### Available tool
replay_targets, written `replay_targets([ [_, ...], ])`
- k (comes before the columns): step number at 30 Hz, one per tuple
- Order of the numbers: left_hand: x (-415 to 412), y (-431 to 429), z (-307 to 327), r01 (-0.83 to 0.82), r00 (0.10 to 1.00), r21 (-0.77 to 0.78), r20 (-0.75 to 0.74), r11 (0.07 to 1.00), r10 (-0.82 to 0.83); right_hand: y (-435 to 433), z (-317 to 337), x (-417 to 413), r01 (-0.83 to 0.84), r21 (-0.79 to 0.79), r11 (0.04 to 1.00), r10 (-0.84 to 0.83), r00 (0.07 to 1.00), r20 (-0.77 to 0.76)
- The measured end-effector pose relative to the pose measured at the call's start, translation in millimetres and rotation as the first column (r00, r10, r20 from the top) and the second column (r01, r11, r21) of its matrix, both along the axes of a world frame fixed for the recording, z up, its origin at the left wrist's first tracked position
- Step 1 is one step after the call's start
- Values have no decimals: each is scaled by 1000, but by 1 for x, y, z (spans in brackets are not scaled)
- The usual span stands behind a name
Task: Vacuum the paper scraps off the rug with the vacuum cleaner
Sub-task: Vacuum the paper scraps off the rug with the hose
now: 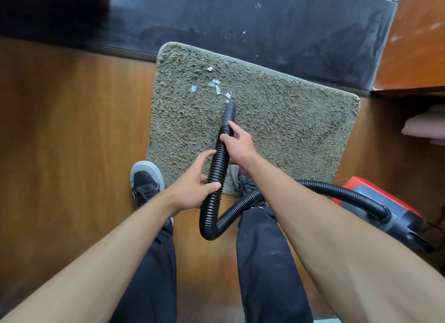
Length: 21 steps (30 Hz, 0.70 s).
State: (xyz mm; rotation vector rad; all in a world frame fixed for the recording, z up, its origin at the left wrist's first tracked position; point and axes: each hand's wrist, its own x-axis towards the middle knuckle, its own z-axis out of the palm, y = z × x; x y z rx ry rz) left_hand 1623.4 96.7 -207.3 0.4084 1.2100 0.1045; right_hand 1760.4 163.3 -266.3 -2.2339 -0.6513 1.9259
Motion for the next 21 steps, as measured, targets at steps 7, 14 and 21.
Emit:
replay_targets([
  [7,-13,-12,1,-80,997,-9,7,997,80,1,-1,-16,-80,23,996,81,996,-24],
  [14,4,8,-2,-58,998,25,-2,998,58,13,-6,-1,-15,51,999,14,999,34],
  [21,8,20,1,-7,1000,38,-8,999,7,21,-5,7,8,9,1000,-8,1000,19],
])
